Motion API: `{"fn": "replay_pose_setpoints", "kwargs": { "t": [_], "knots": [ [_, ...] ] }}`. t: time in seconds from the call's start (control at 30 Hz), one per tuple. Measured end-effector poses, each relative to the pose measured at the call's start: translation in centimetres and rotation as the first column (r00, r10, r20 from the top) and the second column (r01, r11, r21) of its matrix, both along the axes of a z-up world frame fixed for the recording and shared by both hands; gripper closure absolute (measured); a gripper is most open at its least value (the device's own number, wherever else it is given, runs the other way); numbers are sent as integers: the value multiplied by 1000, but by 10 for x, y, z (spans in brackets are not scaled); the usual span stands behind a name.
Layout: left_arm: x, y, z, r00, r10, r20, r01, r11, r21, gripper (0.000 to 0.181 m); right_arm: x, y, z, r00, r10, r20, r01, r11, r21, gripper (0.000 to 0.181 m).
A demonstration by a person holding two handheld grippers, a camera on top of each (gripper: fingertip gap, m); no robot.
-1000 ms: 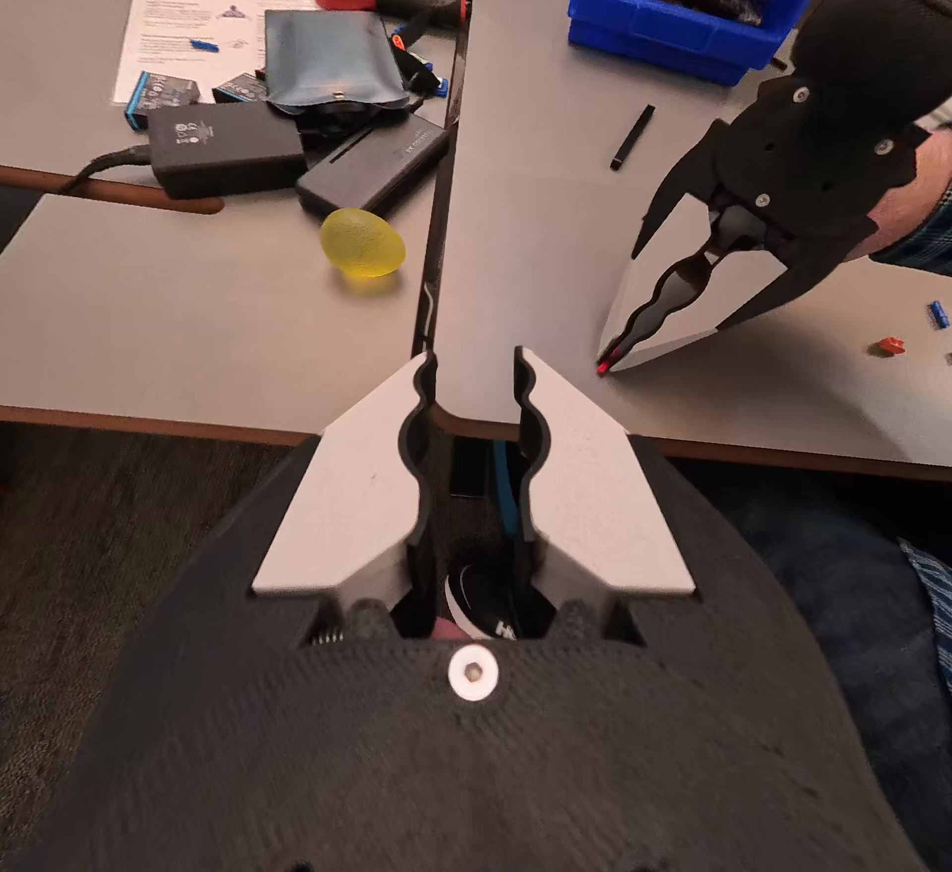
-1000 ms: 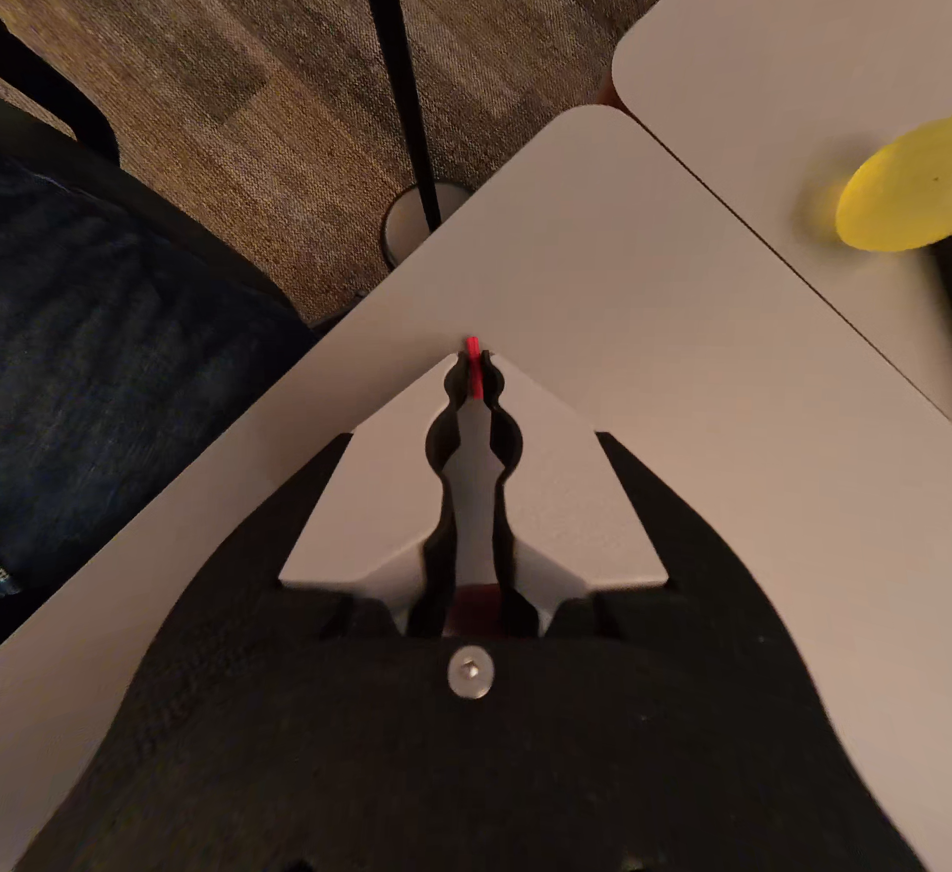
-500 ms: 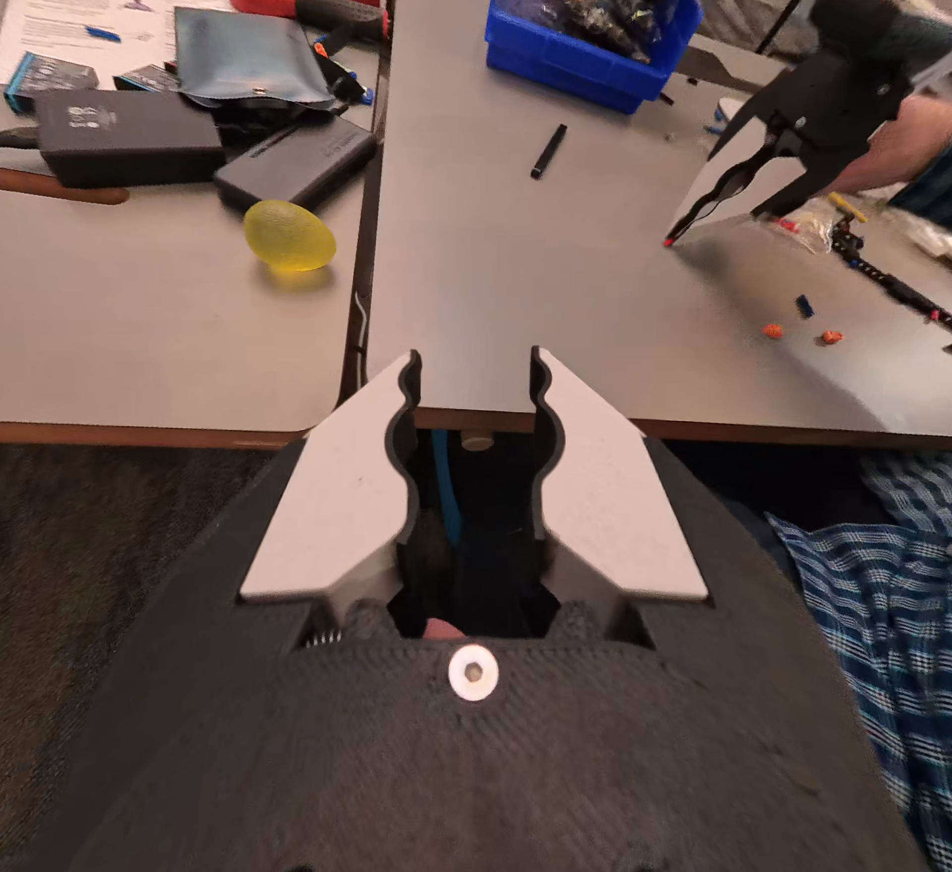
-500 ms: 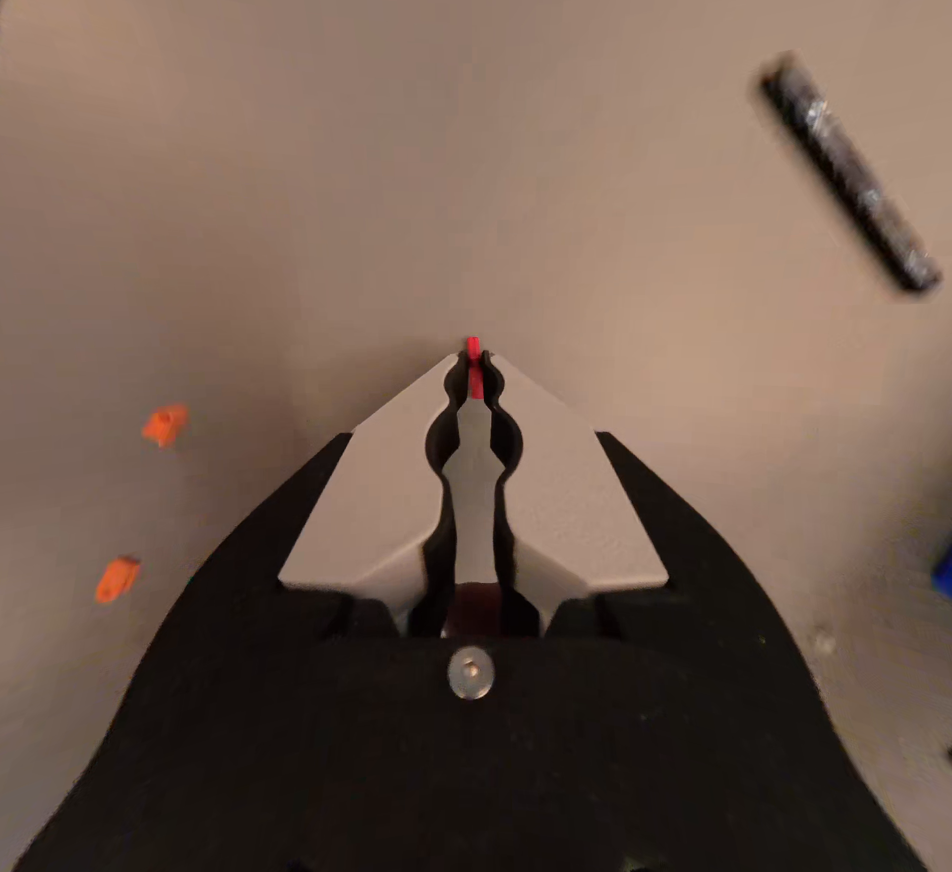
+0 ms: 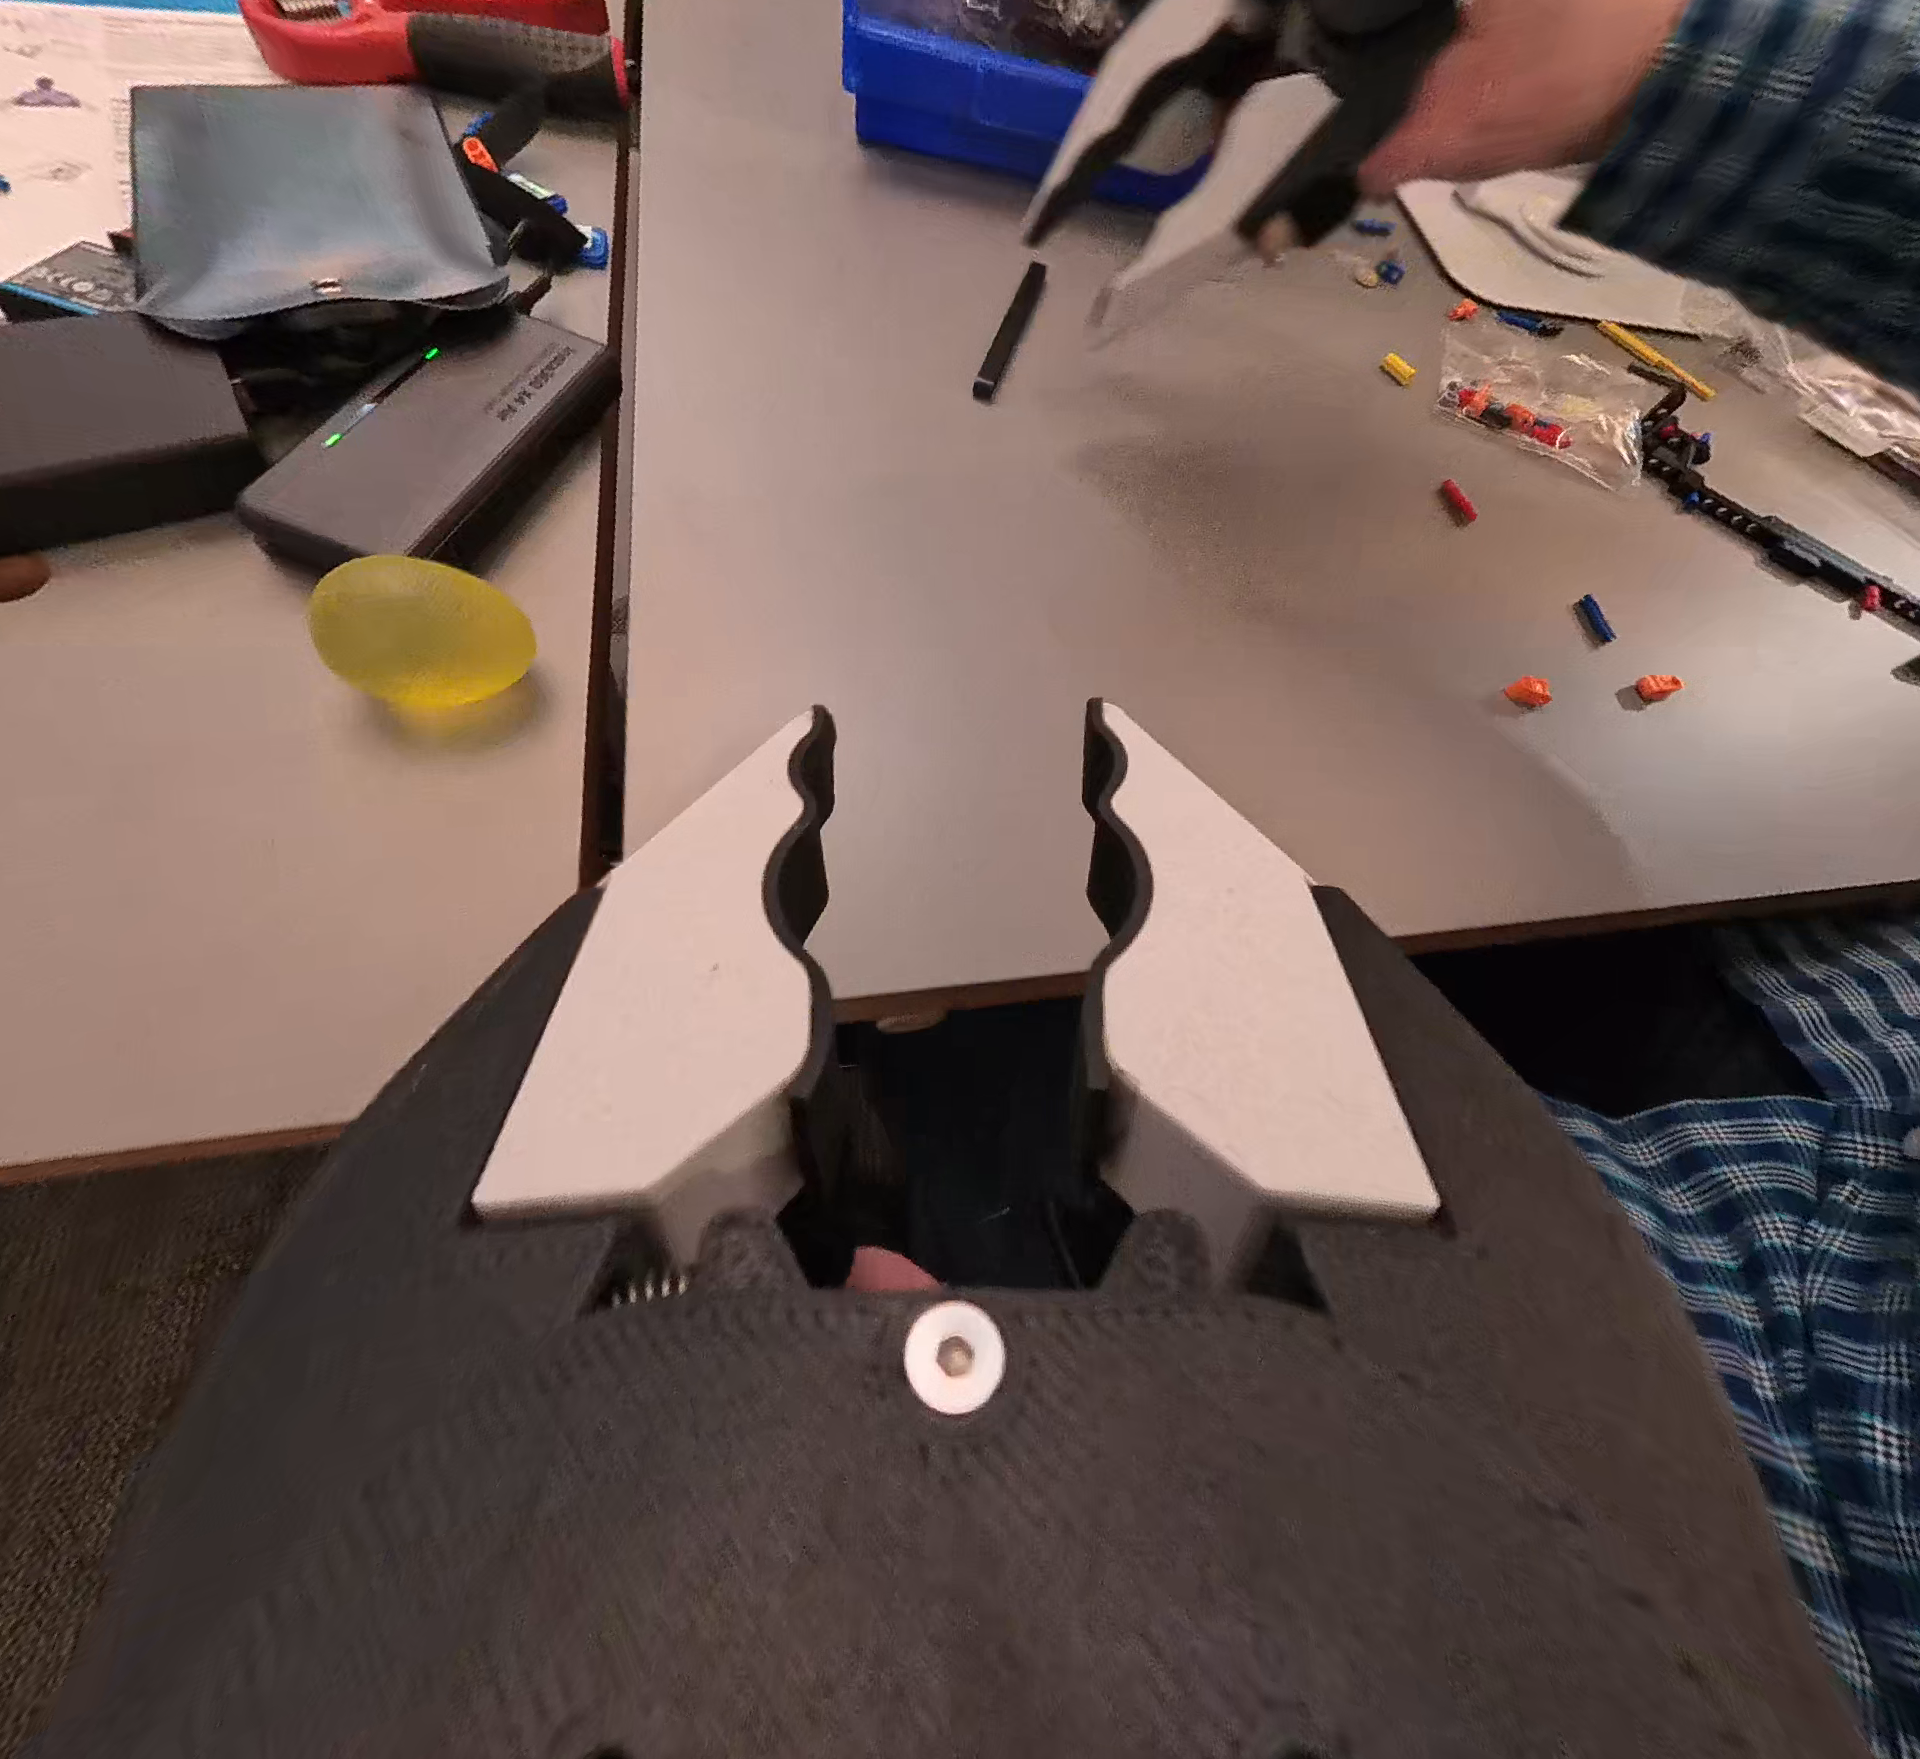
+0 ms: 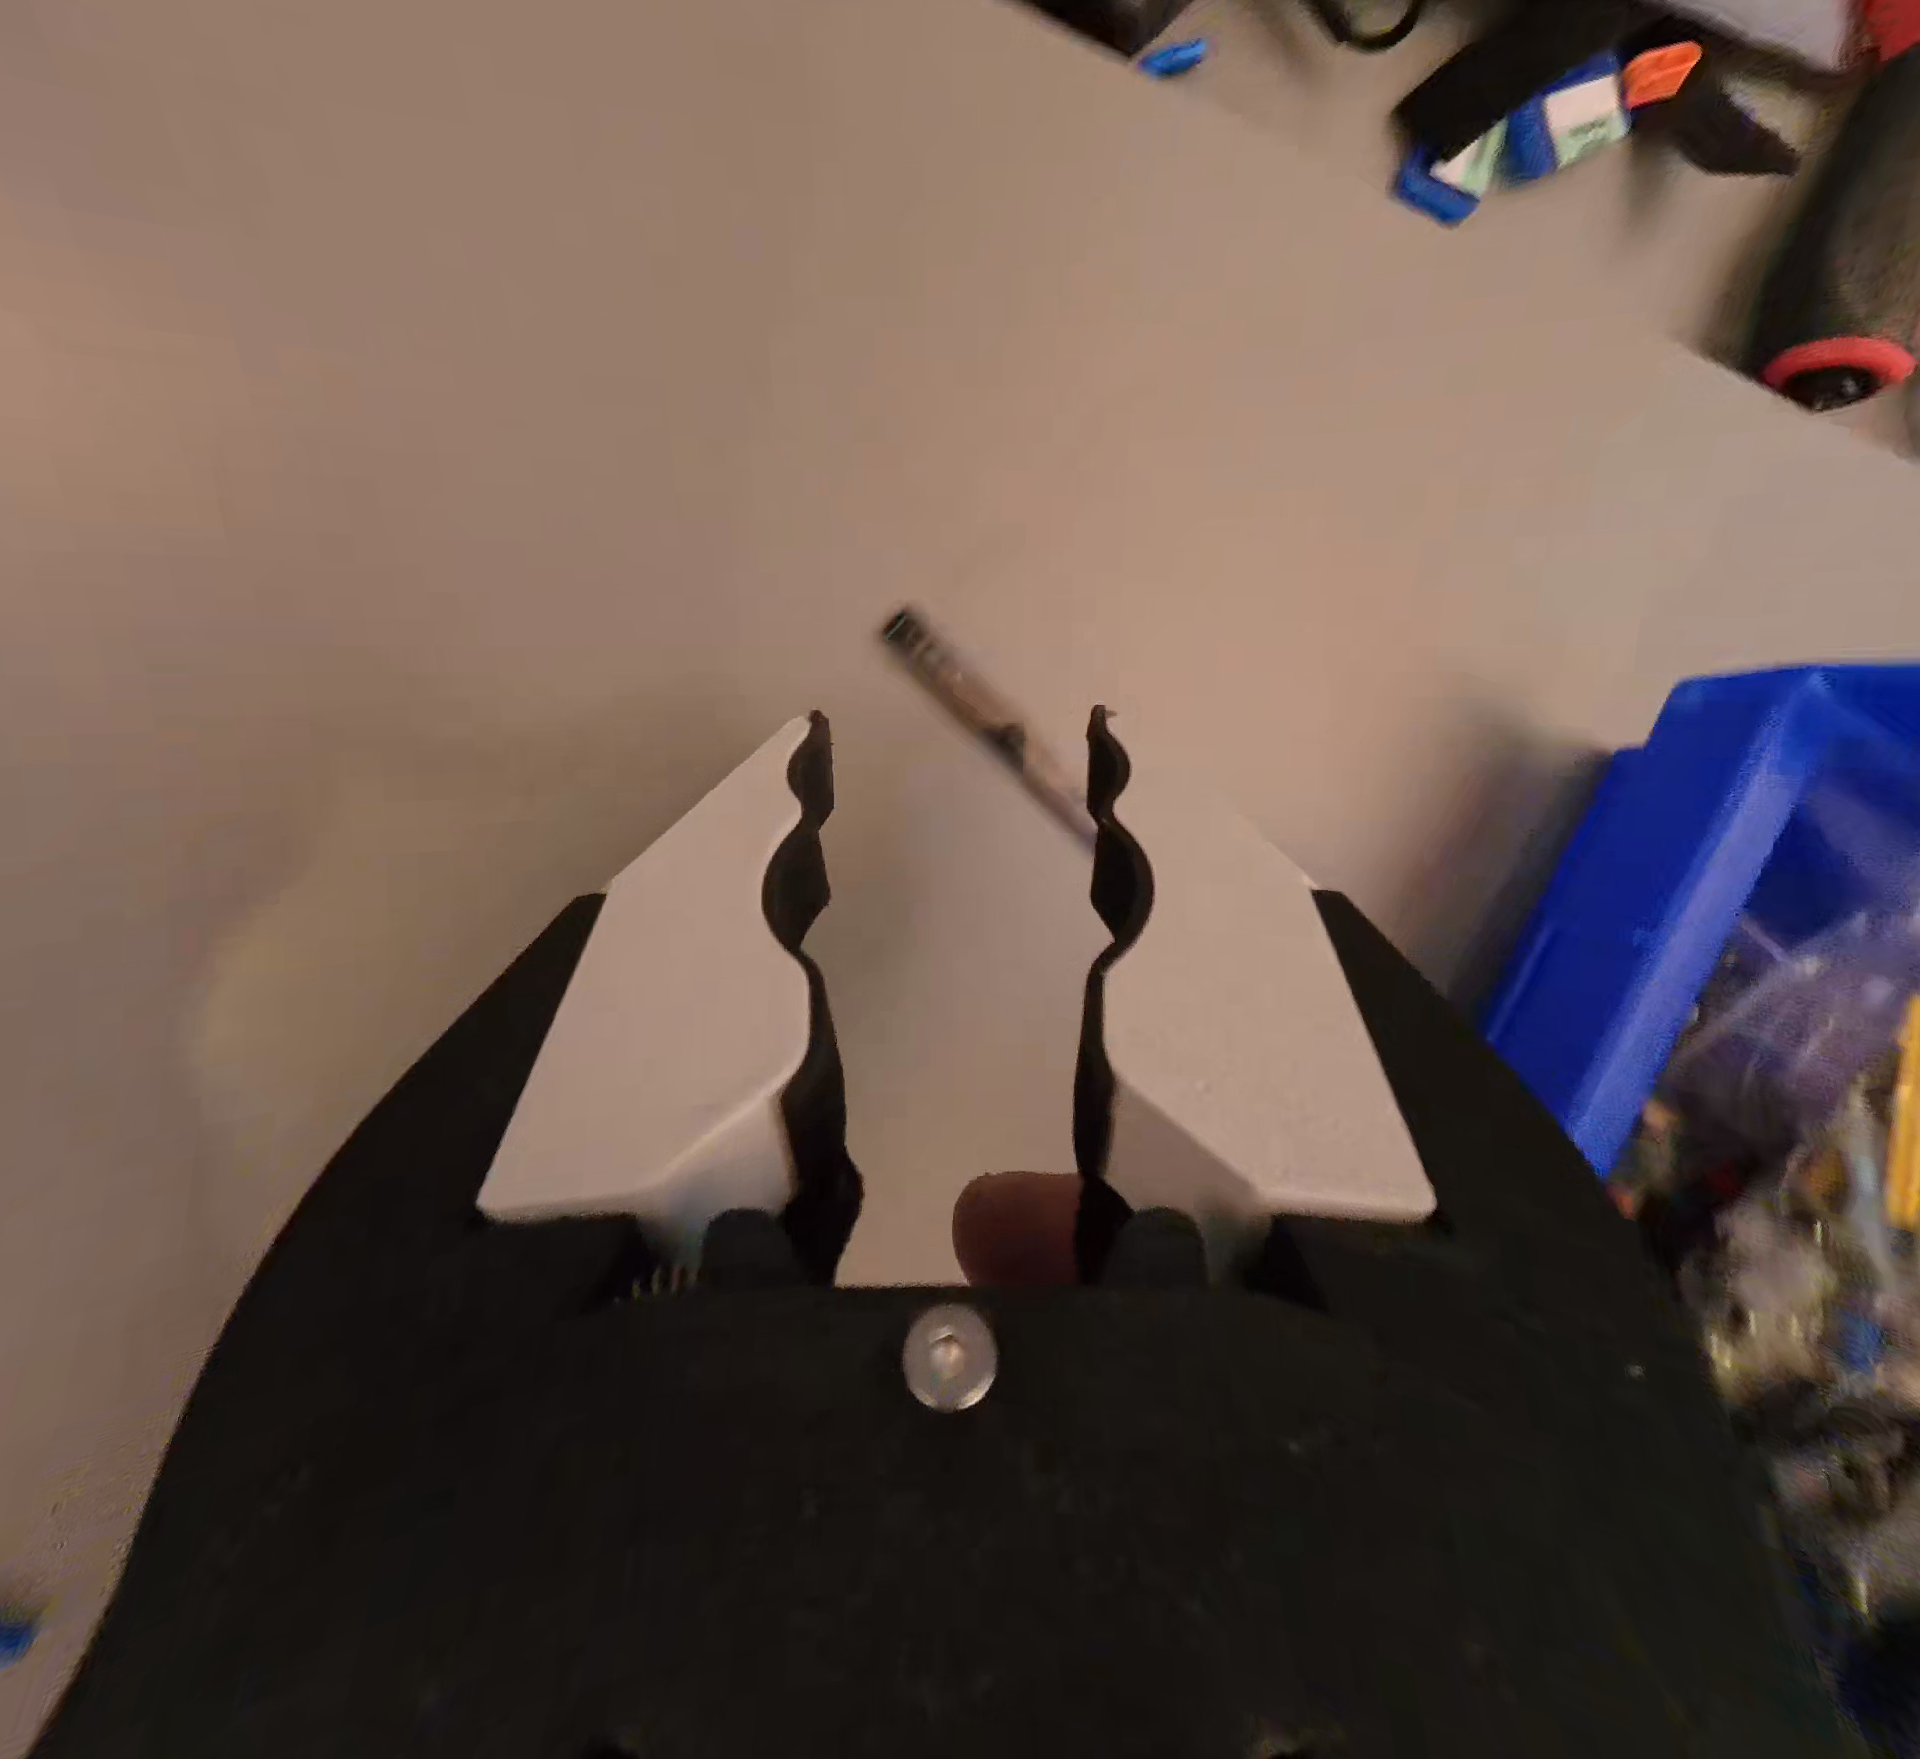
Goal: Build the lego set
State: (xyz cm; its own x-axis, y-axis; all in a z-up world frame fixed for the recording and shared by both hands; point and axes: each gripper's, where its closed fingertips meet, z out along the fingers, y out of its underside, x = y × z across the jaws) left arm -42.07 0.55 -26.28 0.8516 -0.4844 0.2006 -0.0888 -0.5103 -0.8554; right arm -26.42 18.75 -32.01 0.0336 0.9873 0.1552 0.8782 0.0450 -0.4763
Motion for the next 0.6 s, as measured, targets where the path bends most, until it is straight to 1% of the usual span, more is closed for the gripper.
{"fn": "replay_pose_setpoints", "kwargs": {
  "t": [0.07, 0.1, 0.17, 0.23, 0.33, 0.43, 0.53, 0.6],
  "knots": [
    [4, 6, -2, 1000, -5, -8, 5, 1000, 0, 135, -19, 21, -11, 999, -40, 15, 41, 999, -21, 140],
    [5, 9, -3, 1000, -7, -13, 7, 1000, 1, 135, -24, 25, -18, 999, -42, 34, 44, 998, -43, 142],
    [6, 15, -2, 1000, -10, -20, 10, 1000, 8, 136, -23, 24, -34, 995, -29, 91, 37, 995, -88, 153],
    [6, 23, 2, 1000, -15, -17, 15, 1000, 20, 136, -18, 14, -36, 998, -11, 68, 20, 991, -134, 165],
    [3, 44, 9, 1000, -5, -24, 6, 999, 49, 129, 9, 2, -37, 998, 11, 66, -2, 991, -134, 181],
    [-4, 79, 20, 998, 13, -60, -8, 996, 93, 122, 44, -11, -37, 996, -3, 91, 17, 988, -154, 181],
    [-21, 125, 35, 994, 58, -92, -45, 989, 139, 122, 81, -25, -36, 991, -23, 133, 49, 978, -201, 181],
    [-38, 156, 42, 988, 103, -111, -85, 984, 157, 122, 96, -29, -34, 989, -40, 146, 67, 980, -187, 174]
  ]
}}
